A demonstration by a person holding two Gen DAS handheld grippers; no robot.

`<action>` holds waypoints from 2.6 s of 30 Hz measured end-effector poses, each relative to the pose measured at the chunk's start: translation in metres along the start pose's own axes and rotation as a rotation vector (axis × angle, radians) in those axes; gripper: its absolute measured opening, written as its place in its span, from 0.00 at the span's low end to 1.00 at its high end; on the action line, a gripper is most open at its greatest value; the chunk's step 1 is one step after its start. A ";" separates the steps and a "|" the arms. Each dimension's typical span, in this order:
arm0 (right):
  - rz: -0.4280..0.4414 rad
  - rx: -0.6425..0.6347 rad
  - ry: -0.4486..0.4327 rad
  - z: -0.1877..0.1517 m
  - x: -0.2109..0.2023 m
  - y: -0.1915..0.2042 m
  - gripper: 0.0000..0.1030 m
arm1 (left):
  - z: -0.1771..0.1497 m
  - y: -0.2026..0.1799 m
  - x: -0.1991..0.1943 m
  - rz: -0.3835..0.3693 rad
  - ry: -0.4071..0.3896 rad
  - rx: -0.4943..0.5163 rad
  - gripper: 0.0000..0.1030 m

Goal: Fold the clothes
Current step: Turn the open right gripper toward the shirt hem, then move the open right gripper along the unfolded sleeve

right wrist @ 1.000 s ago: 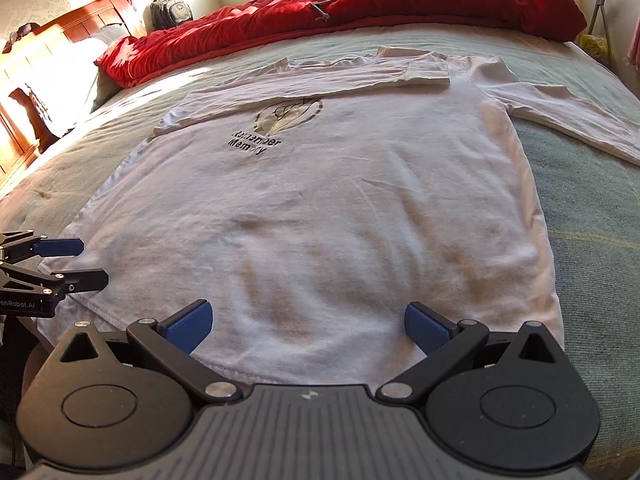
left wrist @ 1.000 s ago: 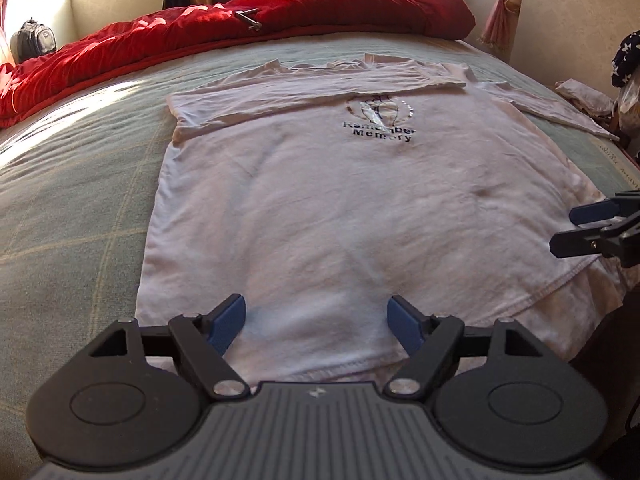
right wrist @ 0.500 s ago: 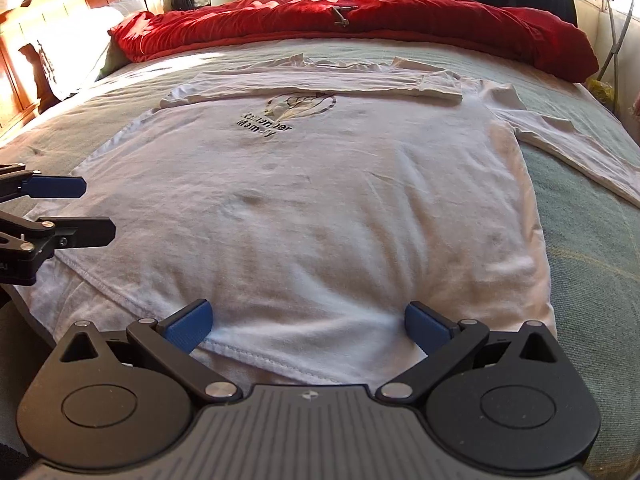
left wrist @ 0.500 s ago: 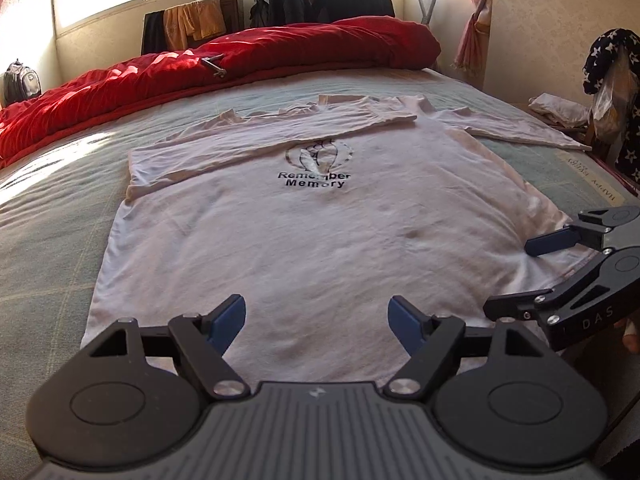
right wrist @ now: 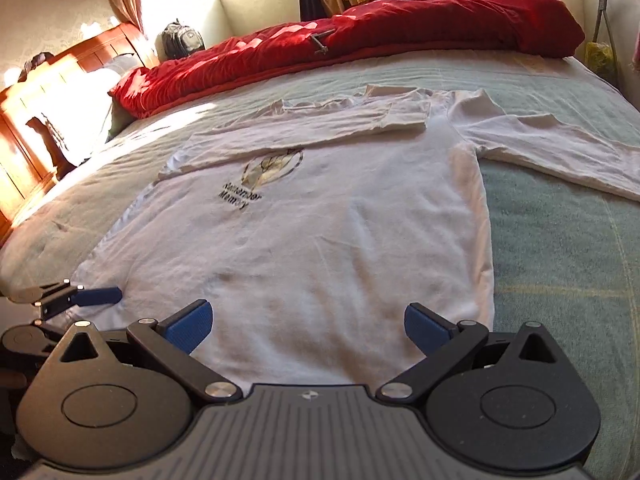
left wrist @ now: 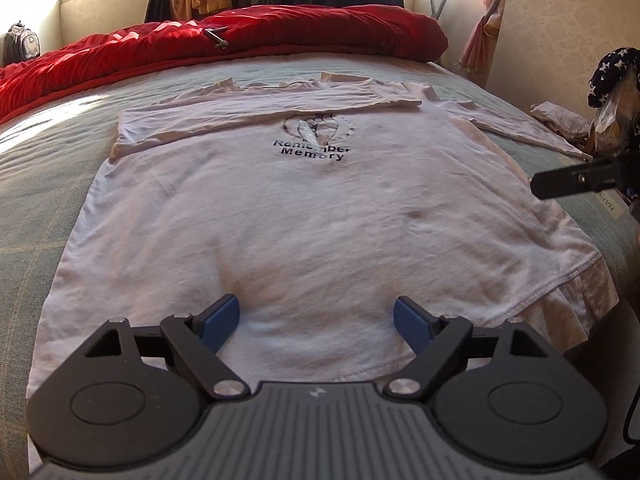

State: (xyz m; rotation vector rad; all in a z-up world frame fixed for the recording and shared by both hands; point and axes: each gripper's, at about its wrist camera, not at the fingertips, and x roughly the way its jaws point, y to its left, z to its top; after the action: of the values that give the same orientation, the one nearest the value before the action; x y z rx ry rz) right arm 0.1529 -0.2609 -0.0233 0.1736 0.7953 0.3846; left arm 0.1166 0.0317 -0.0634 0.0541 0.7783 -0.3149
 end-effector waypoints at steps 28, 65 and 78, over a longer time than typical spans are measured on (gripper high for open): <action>-0.116 0.280 -0.028 0.204 0.203 -0.190 1.00 | 0.010 0.013 0.005 -0.013 0.027 -0.107 0.87; -0.174 0.597 -0.194 0.134 0.080 -0.289 1.00 | 0.012 0.005 0.010 0.031 0.027 -0.059 0.93; -0.050 0.468 -0.146 0.096 0.079 -0.254 1.00 | 0.026 -0.009 -0.001 0.075 0.014 -0.032 0.93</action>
State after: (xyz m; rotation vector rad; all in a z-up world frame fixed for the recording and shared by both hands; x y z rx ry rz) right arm 0.3405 -0.4633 -0.0839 0.6115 0.7337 0.1307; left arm 0.1309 0.0196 -0.0440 0.0556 0.7935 -0.2307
